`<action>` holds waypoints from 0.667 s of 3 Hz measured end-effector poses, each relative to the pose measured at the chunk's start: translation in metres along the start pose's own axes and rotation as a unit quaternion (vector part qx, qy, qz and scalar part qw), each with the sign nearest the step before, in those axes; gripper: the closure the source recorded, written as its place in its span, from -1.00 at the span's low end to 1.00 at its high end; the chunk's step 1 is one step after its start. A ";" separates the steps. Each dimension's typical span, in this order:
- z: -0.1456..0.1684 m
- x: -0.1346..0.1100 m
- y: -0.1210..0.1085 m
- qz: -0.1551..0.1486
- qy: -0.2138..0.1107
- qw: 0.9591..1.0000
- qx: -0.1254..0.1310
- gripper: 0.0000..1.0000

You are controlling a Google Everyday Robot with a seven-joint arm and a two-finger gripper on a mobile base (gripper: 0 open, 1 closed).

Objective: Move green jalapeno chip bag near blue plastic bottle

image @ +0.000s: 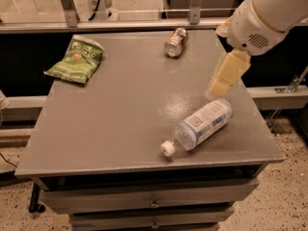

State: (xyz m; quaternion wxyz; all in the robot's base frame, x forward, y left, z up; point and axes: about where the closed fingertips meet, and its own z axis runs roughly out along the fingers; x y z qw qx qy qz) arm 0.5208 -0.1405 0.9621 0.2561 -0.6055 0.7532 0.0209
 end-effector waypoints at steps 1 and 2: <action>0.041 -0.060 -0.035 -0.005 -0.086 0.996 0.009 -1.00; 0.078 -0.126 -0.056 -0.005 -0.163 0.986 0.012 -1.00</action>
Offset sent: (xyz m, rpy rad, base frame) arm 0.1386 0.2001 0.0056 0.4578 -0.1449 0.1397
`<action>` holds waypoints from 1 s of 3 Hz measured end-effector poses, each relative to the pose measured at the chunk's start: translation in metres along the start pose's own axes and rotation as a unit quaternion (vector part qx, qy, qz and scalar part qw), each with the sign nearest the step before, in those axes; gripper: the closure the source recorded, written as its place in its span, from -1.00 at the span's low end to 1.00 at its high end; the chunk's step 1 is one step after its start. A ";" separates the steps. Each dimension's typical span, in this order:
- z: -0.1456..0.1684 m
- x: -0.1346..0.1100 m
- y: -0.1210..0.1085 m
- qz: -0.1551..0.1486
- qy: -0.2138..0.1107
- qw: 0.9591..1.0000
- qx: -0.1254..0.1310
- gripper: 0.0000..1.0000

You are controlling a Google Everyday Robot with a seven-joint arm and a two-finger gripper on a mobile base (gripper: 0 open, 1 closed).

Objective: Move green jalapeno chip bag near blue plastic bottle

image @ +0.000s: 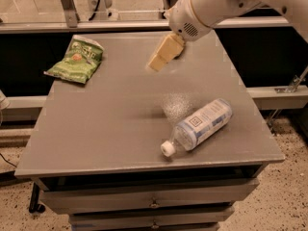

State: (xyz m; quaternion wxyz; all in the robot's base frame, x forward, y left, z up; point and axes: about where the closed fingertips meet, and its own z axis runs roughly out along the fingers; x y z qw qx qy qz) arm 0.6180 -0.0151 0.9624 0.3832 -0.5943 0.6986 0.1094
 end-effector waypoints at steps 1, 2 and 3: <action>0.000 0.000 0.000 0.000 0.000 1.000 0.000 -1.00; 0.018 -0.011 -0.016 0.006 -0.029 0.999 0.018 -1.00; 0.070 -0.040 -0.056 0.032 -0.092 0.995 0.036 -1.00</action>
Offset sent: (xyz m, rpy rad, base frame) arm 0.0816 0.0490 0.0035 0.2166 -0.1334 -0.0632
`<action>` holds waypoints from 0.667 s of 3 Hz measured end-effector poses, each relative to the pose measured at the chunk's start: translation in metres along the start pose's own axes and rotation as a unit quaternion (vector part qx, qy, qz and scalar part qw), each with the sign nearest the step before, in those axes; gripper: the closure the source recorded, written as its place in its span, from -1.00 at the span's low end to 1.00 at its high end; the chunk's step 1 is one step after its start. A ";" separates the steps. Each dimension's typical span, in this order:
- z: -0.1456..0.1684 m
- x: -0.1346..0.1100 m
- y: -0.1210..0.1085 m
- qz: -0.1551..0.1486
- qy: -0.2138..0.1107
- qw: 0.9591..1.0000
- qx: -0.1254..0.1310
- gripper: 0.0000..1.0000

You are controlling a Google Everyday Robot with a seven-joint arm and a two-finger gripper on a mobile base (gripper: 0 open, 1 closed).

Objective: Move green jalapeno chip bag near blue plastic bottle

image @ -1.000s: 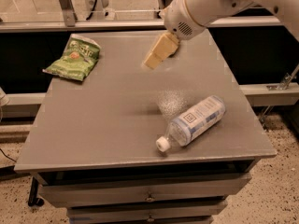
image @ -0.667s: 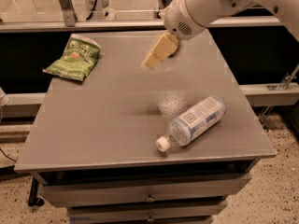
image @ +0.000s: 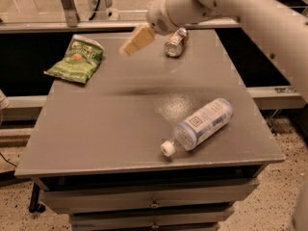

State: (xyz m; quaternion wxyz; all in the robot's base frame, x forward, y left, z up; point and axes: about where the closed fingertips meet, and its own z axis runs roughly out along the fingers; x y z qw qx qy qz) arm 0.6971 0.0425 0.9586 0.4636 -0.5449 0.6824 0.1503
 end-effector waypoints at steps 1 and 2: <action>0.064 -0.025 -0.025 0.027 -0.052 0.998 -0.011 -1.00; 0.127 -0.048 -0.025 0.059 -0.093 0.992 -0.053 -1.00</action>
Offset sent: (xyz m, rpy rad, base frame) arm 0.1165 0.1769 -0.0362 0.3468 0.1780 0.1504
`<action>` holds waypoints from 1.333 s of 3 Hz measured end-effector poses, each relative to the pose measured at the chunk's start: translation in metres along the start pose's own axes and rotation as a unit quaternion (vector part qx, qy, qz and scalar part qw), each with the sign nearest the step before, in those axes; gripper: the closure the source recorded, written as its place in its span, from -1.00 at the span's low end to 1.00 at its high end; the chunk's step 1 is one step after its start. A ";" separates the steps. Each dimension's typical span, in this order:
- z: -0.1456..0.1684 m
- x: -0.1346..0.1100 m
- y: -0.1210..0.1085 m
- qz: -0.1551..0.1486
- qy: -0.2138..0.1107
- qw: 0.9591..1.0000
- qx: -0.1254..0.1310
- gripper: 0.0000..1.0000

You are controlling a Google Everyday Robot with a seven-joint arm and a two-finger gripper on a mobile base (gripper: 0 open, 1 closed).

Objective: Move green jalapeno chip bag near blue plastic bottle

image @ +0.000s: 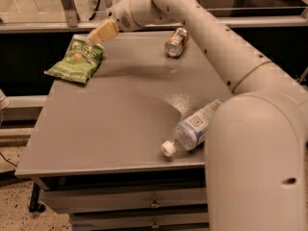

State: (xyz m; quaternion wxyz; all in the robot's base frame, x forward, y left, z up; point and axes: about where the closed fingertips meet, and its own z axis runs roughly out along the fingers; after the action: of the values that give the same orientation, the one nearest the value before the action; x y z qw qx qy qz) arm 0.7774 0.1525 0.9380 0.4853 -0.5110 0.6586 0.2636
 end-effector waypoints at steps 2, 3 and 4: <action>0.068 0.025 0.022 0.043 0.036 0.996 -0.069 -1.00; 0.073 0.044 0.024 0.050 0.074 0.993 -0.071 -1.00; 0.072 0.055 0.021 0.056 0.092 0.992 -0.065 -0.66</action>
Offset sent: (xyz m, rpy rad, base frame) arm 0.0072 0.0593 -0.0785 -0.1045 0.2387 0.0940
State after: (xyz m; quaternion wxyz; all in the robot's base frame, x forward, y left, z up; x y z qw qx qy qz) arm 0.7840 0.1973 0.8570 0.3731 -0.5254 0.7097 0.2845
